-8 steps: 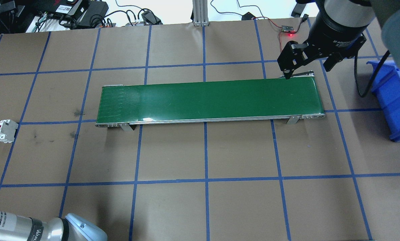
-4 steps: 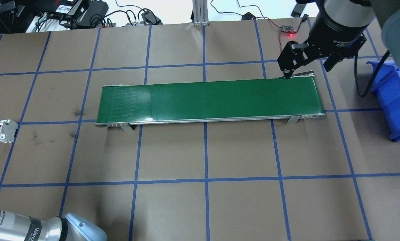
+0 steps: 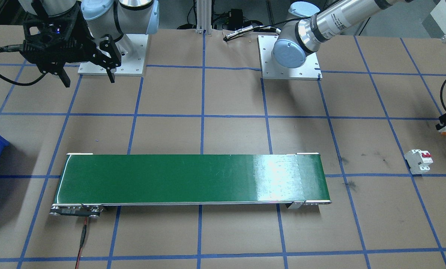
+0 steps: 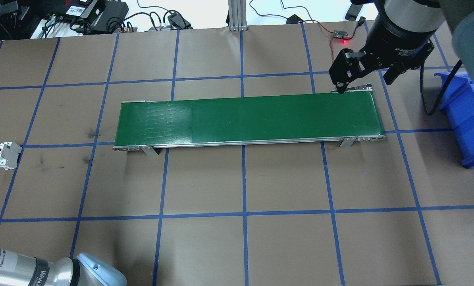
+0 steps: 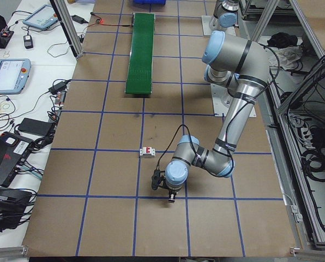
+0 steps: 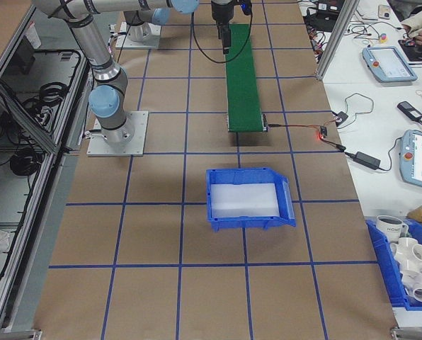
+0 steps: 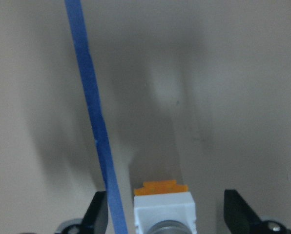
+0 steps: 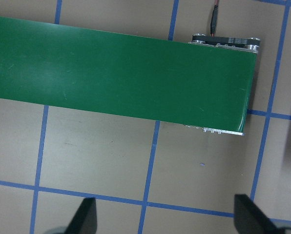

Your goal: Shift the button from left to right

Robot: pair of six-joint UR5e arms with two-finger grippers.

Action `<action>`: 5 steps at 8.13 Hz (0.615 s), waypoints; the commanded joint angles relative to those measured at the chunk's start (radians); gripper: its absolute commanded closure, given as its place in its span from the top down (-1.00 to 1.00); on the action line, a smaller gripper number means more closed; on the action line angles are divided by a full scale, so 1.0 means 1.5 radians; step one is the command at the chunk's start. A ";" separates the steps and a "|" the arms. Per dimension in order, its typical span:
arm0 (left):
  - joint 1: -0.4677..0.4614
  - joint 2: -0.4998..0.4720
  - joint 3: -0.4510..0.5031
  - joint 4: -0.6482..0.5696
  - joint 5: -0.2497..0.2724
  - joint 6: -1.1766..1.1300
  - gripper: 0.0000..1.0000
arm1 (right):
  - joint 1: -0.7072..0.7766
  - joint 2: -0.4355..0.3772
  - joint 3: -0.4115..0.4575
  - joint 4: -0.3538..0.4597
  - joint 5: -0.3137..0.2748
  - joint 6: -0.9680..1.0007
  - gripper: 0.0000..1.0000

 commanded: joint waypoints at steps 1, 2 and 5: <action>0.000 0.000 0.000 0.001 0.001 0.004 0.33 | 0.001 0.000 0.000 -0.001 0.002 0.002 1.00; 0.000 0.000 0.000 0.001 0.001 0.004 0.19 | 0.000 0.000 0.000 -0.001 0.001 0.001 1.00; 0.000 0.001 0.000 -0.001 0.005 0.002 -0.79 | 0.000 0.000 0.000 -0.001 0.001 0.001 1.00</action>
